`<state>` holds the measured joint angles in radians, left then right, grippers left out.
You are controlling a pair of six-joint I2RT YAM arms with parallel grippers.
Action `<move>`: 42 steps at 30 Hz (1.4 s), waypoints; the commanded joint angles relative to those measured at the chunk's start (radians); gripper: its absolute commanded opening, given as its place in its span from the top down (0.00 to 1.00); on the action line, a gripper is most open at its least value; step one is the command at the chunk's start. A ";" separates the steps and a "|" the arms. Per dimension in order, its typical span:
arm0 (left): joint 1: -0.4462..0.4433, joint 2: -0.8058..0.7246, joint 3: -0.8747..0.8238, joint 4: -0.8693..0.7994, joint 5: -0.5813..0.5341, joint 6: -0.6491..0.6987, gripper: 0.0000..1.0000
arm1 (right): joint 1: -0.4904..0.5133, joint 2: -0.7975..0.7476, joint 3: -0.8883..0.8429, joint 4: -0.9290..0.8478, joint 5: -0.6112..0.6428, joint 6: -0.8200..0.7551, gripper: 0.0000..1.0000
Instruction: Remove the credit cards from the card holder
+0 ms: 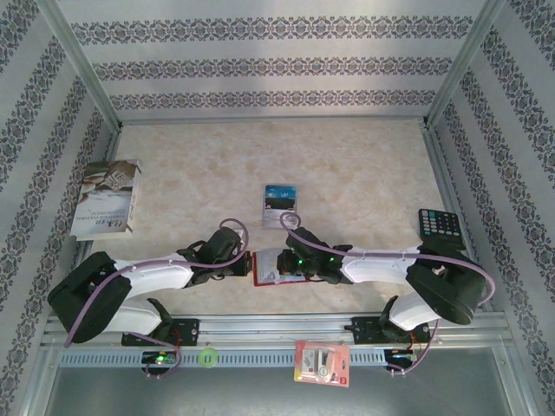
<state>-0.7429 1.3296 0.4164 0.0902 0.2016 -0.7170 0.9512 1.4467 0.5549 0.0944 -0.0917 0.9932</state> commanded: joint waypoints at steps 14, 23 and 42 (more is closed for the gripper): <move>0.005 -0.114 0.019 -0.019 0.048 0.006 0.88 | 0.027 0.111 0.083 -0.029 -0.019 -0.059 1.00; -0.063 -0.018 0.026 0.068 0.051 -0.027 0.84 | 0.044 0.149 0.129 -0.028 -0.021 -0.061 1.00; -0.058 0.005 -0.015 0.049 0.000 -0.041 0.99 | 0.001 0.116 0.053 0.058 -0.058 -0.022 0.81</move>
<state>-0.7975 1.3334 0.4191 0.1429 0.2268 -0.7452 0.9638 1.5700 0.6281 0.1329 -0.1402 0.9493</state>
